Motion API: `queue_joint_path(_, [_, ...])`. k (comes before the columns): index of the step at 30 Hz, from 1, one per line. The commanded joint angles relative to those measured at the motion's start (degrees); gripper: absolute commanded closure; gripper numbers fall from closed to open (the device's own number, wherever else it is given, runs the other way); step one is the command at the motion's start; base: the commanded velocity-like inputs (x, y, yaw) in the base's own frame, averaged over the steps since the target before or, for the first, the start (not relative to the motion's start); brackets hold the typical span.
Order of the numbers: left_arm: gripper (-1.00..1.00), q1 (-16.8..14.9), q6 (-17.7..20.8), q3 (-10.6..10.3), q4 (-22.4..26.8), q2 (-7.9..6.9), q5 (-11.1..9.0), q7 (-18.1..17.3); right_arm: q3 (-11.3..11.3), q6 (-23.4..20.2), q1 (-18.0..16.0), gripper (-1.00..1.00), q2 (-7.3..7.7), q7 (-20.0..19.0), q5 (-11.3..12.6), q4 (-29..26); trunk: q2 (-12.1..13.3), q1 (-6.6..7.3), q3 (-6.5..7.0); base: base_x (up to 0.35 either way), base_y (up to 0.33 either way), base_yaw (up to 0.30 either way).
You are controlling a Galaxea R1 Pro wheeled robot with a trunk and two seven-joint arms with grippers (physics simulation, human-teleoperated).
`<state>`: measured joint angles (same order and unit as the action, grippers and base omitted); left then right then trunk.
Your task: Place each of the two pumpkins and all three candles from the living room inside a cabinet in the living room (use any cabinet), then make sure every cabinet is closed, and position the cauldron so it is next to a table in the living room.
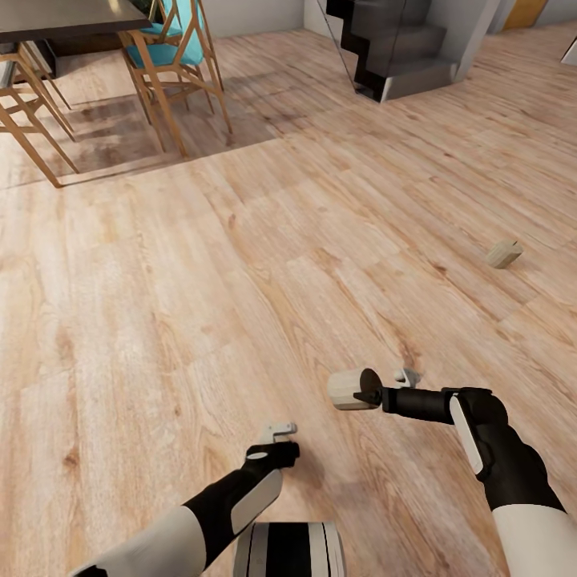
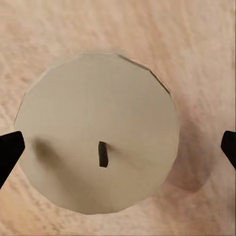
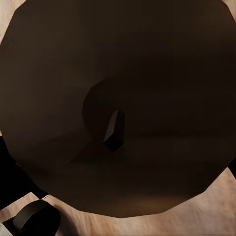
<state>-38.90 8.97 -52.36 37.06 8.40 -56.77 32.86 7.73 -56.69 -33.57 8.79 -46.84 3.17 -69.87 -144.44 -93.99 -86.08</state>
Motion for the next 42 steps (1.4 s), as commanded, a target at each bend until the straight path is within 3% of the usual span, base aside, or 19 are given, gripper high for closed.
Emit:
queue_joint_path(1, [-1.00,0.0,0.0,0.0,0.5,-0.25,0.0,0.0,0.0,0.0,0.0,1.00,0.00,0.0,0.0,0.0,0.0,0.00,0.00,0.000,0.000,0.000])
queue_joint_path(6, [-1.00,-0.1,0.1,0.1,3.3,-1.02,0.0,0.1,0.0,0.0,0.0,1.00,0.00,0.0,-0.1,0.0,0.0,0.00,0.00,0.000,0.000,0.000])
queue_joint_path(13, [-1.00,-0.1,0.1,0.3,3.2,-1.19,0.0,0.1,0.0,0.0,0.0,1.00,0.00,0.0,-0.2,0.0,0.0,0.00,0.00,0.000,0.000,0.000])
queue_joint_path(19, [-1.00,-0.1,0.0,0.4,3.0,-2.34,0.0,0.1,0.0,0.0,0.0,1.00,0.00,0.0,-0.2,0.0,0.0,0.00,0.00,0.000,0.000,0.000])
queue_joint_path(27, [-1.00,-0.1,0.0,0.4,3.0,-2.43,0.0,0.1,0.0,0.0,0.0,1.00,0.00,0.0,-0.2,0.0,0.0,0.00,0.00,0.000,0.000,0.000])
queue_joint_path(30, [-1.00,-0.1,0.0,0.4,3.0,-2.42,0.0,0.1,0.0,0.0,0.0,1.00,0.00,0.0,-0.2,0.0,0.0,-0.08,-0.67,0.000,0.000,0.000])
queue_joint_path(35, [-1.00,-0.1,0.0,0.4,3.2,-2.42,0.0,0.0,0.0,0.0,0.0,1.00,0.00,0.0,-0.2,0.0,0.0,-0.08,-0.67,0.000,0.000,0.000])
queue_joint_path(42, [-1.00,-0.1,0.0,0.3,3.3,-2.39,0.0,0.0,0.0,0.0,0.0,1.00,0.00,0.0,-0.2,0.0,-0.1,-0.26,-2.22,0.000,0.000,0.000])
